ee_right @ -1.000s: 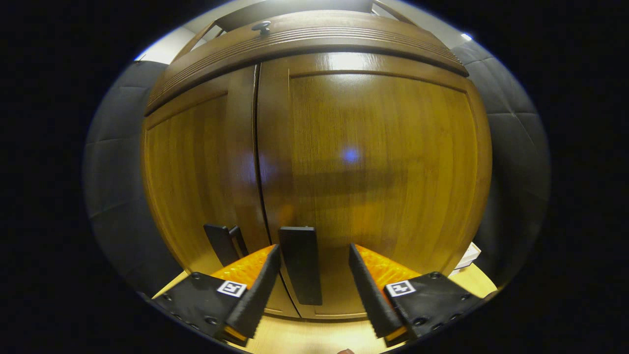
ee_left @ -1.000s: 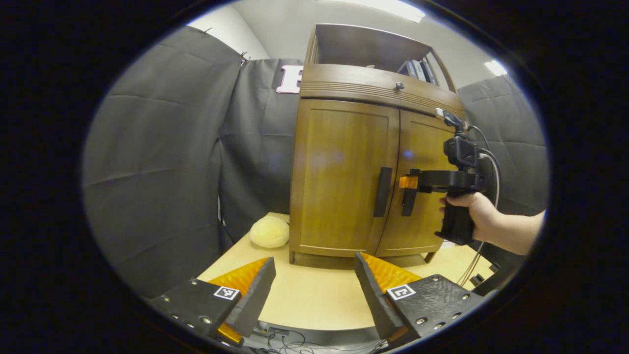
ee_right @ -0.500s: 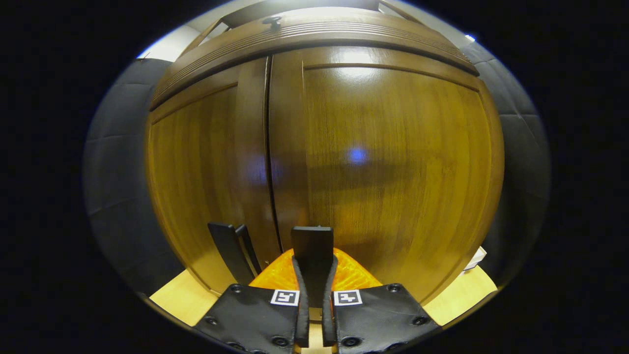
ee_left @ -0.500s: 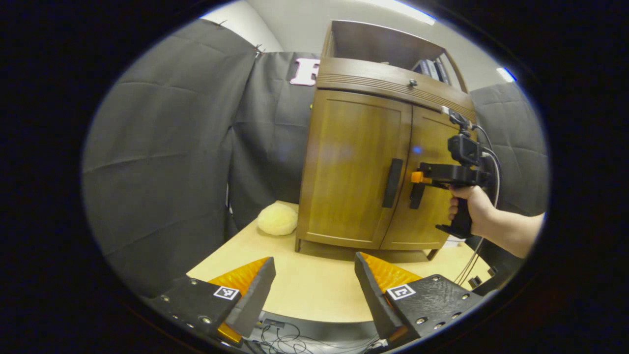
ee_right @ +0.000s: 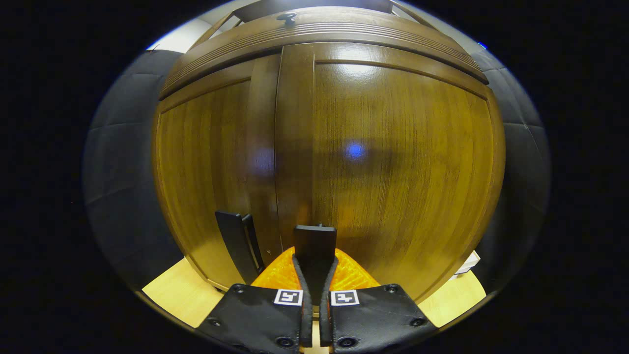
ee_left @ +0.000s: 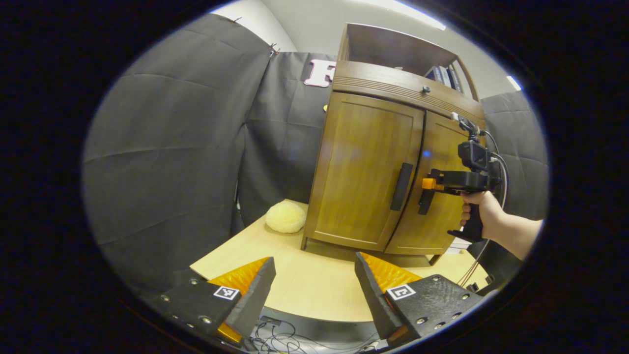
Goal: Open the right door of the double-door shoe cabinet with the right hand, and open the left door with the left hand.
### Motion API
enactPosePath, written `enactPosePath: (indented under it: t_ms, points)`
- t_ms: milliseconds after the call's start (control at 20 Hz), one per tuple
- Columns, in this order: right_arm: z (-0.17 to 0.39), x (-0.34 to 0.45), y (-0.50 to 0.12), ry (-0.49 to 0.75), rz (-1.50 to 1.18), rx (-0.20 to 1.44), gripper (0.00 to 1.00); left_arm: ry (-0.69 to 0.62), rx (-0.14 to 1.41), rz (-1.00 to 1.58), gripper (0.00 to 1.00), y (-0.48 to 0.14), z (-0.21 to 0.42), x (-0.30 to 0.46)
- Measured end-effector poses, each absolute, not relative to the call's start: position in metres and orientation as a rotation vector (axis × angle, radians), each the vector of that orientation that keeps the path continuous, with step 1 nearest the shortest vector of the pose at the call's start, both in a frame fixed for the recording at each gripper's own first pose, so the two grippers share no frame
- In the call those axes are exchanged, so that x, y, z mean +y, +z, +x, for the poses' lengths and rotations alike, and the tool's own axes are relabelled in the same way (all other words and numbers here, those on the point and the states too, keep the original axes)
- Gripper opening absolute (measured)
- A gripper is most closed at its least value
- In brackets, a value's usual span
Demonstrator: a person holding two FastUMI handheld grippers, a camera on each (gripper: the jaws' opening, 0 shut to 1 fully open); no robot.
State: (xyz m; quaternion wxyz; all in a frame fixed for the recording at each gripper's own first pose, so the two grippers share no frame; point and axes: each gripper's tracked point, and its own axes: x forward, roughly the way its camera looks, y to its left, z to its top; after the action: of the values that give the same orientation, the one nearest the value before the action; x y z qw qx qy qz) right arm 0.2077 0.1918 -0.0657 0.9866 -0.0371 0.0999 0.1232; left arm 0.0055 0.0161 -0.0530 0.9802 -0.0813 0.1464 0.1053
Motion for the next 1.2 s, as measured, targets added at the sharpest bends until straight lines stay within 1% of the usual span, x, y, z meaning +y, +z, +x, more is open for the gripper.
enactPosePath:
  t_ms: [200,250,350,400,450,500,550,650,950,1050,1200]
  points:
    - [0.202,0.19,-0.054,0.28,-0.081,0.214,0.04,0.194,0.272,-0.14,0.91,-0.041,0.004,0.014]
    - [0.201,0.187,-0.05,0.289,-0.08,0.214,0.07,0.188,0.269,-0.136,0.91,-0.039,0.006,0.015]
    - [0.194,0.183,-0.035,0.3,-0.078,0.218,0.07,0.178,0.268,-0.129,0.91,-0.037,0.01,0.016]
    - [0.191,0.181,-0.026,0.303,-0.074,0.22,0.04,0.171,0.269,-0.128,0.91,-0.037,0.012,0.014]
    - [0.188,0.179,-0.016,0.307,-0.069,0.22,0.04,0.163,0.269,-0.126,0.91,-0.037,0.014,0.013]
    - [0.187,0.175,-0.007,0.315,-0.068,0.222,0.07,0.156,0.266,-0.124,0.91,-0.036,0.012,0.012]
    - [0.188,0.17,0.002,0.323,-0.069,0.226,0.04,0.147,0.262,-0.12,0.91,-0.034,0.013,0.012]
    - [0.196,0.166,0.017,0.334,-0.069,0.232,0.04,0.128,0.251,-0.109,0.92,-0.03,0.017,0.012]
    - [0.175,0.153,0.013,0.334,-0.061,0.233,0.04,0.072,0.223,-0.093,0.94,-0.018,0.022,-0.014]
    - [0.169,0.144,0.015,0.331,-0.052,0.235,0.06,0.062,0.226,-0.105,0.94,-0.021,0.022,-0.021]
    - [0.155,0.133,0.017,0.345,-0.043,0.222,0.09,0.042,0.228,-0.122,0.91,-0.022,0.023,-0.034]
